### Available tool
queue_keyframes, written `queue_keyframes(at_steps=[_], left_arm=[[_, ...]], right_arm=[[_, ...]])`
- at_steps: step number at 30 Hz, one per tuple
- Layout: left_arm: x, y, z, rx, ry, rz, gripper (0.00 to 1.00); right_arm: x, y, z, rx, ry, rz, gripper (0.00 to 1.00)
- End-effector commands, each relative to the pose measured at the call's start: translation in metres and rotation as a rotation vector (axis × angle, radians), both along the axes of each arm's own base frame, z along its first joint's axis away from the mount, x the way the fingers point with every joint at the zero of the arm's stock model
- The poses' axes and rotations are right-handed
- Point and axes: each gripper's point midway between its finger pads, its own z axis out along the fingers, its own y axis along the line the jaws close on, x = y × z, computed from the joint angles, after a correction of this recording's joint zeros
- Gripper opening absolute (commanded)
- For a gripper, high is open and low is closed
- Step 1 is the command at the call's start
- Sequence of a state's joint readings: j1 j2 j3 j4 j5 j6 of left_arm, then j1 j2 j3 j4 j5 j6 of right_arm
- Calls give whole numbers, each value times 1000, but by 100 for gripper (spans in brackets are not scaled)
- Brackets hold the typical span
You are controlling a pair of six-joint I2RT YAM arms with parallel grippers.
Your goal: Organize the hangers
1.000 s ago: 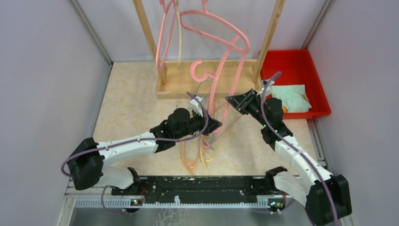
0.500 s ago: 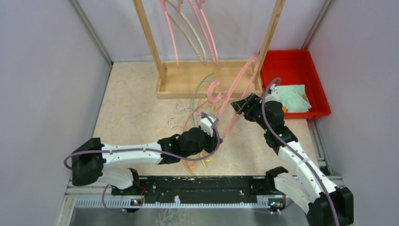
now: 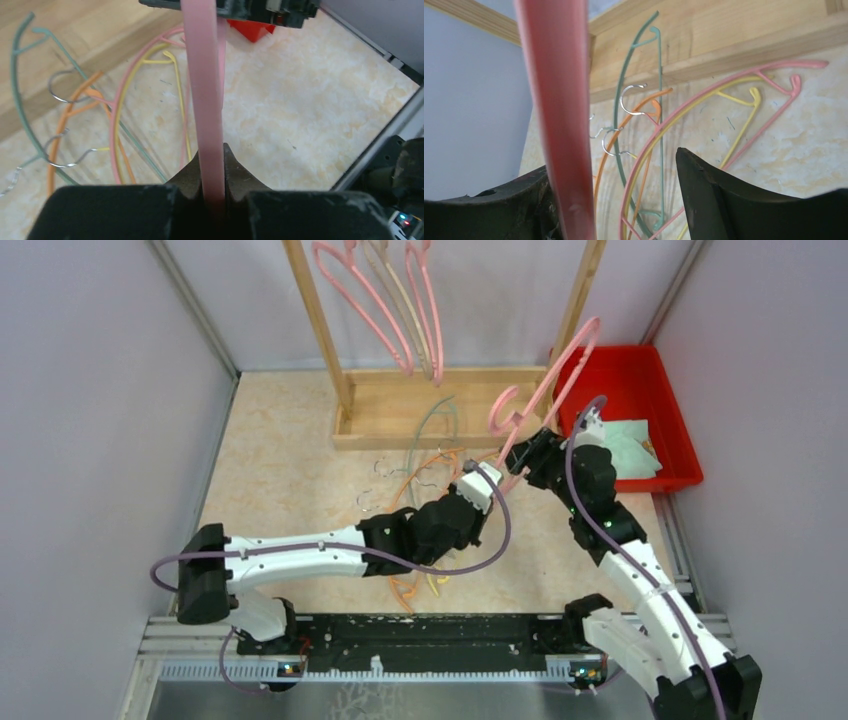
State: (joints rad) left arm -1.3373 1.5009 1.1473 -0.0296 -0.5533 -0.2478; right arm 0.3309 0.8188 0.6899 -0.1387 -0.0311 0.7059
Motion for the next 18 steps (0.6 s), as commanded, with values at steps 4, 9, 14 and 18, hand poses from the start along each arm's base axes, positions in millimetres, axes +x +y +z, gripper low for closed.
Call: queue_keyframes(at_steps=[4, 9, 14, 18], left_arm=[[61, 18, 58, 4, -110, 87, 0], [107, 33, 65, 24, -99, 134, 0], [137, 43, 98, 32, -144, 177, 0], [155, 40, 120, 45, -153, 168, 0]], right_arm=[[-3, -8, 61, -62, -128, 6, 69], [-3, -8, 66, -86, -131, 20, 70], [0, -8, 68, -96, -134, 21, 70], [5, -5, 69, -102, -122, 36, 71]])
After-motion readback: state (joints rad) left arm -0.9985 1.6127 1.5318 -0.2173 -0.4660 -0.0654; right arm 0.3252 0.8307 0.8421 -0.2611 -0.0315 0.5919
